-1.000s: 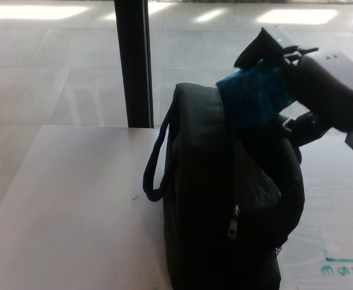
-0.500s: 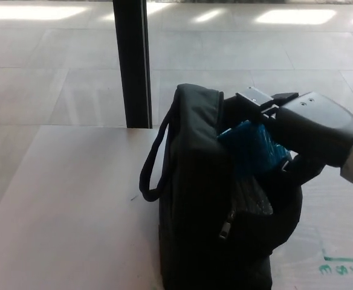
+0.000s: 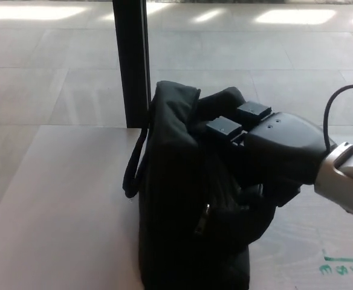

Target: The robot uses its right hand to pick up the cube kept on the middle of the desk and put it inside the bag next to it

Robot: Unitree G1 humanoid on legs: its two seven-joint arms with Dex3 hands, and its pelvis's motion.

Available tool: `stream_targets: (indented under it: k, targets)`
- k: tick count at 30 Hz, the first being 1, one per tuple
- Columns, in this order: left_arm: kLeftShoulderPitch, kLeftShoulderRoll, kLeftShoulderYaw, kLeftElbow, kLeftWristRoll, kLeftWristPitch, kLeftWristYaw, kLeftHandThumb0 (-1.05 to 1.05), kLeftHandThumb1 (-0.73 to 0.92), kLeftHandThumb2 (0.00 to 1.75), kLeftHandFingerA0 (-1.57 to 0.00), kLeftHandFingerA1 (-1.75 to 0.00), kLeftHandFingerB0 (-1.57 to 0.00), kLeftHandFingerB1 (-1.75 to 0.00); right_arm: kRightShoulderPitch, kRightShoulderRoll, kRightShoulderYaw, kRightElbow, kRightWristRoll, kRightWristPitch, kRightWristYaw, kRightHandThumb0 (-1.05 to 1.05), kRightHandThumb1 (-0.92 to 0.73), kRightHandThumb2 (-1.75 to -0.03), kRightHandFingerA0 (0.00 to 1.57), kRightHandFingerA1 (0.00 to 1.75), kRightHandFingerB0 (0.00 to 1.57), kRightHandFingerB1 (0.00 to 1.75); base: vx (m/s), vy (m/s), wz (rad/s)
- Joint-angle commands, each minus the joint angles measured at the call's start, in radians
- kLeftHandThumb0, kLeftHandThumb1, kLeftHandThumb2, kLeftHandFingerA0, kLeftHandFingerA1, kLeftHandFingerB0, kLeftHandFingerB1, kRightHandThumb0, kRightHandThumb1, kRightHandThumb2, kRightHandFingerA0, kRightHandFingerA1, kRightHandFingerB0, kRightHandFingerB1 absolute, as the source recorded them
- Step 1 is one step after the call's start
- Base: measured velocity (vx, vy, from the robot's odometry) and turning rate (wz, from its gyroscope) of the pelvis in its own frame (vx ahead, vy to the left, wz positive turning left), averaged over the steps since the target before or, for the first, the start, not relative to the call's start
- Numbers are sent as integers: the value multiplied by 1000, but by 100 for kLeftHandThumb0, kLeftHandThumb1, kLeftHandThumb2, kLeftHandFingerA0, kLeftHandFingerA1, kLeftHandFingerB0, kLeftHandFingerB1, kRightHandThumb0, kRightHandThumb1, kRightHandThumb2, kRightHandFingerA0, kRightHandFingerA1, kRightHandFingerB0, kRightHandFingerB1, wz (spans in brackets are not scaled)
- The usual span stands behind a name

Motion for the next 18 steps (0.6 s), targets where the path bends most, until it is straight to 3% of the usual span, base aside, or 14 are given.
stream_targets:
  k: [1, 6, 14, 15, 16, 18]
  targets:
    - [1, 23, -2, 21, 23, -24, -5, -48, 72, 61, -42, -46, -36, -42, -36, -27, 21, -74, -175, 75, 80, -84, -47, -87, 0, 17, 0, 0, 0, 0, 0]
    - [-1, 23, -2, 36, 26, -23, 1, -48, 71, 60, -43, -46, -37, -41, -45, -49, 8, -92, -199, 80, 108, -81, -45, -86, 0, 18, 0, 0, 0, 0, 0]
    - [8, 12, -3, 13, 27, -6, 9, -48, 71, 61, -43, -45, -38, -42, -100, -103, -46, -83, -123, 118, 272, -85, -47, -84, 0, 9, 0, 4, 0, 0, 0]
    - [6, 13, -5, 25, 31, -22, 1, -50, 71, 61, -42, -45, -37, -42, -116, -107, -79, -63, -63, 135, 299, -90, -49, -81, 0, 3, 12, 23, 0, 0, 0]
    - [6, 13, -5, 28, 29, -25, -5, -49, 71, 60, -43, -46, -37, -41, -121, -111, -106, -52, -50, 133, 273, -82, -49, -83, 0, 12, 11, 41, 0, 0, 0]
    - [5, 14, -6, 34, 31, -28, -8, -48, 72, 61, -42, -45, -36, -41, -133, -117, -153, -38, -26, 130, 252, -79, -51, -87, 0, 17, 9, 41, 0, 0, 0]
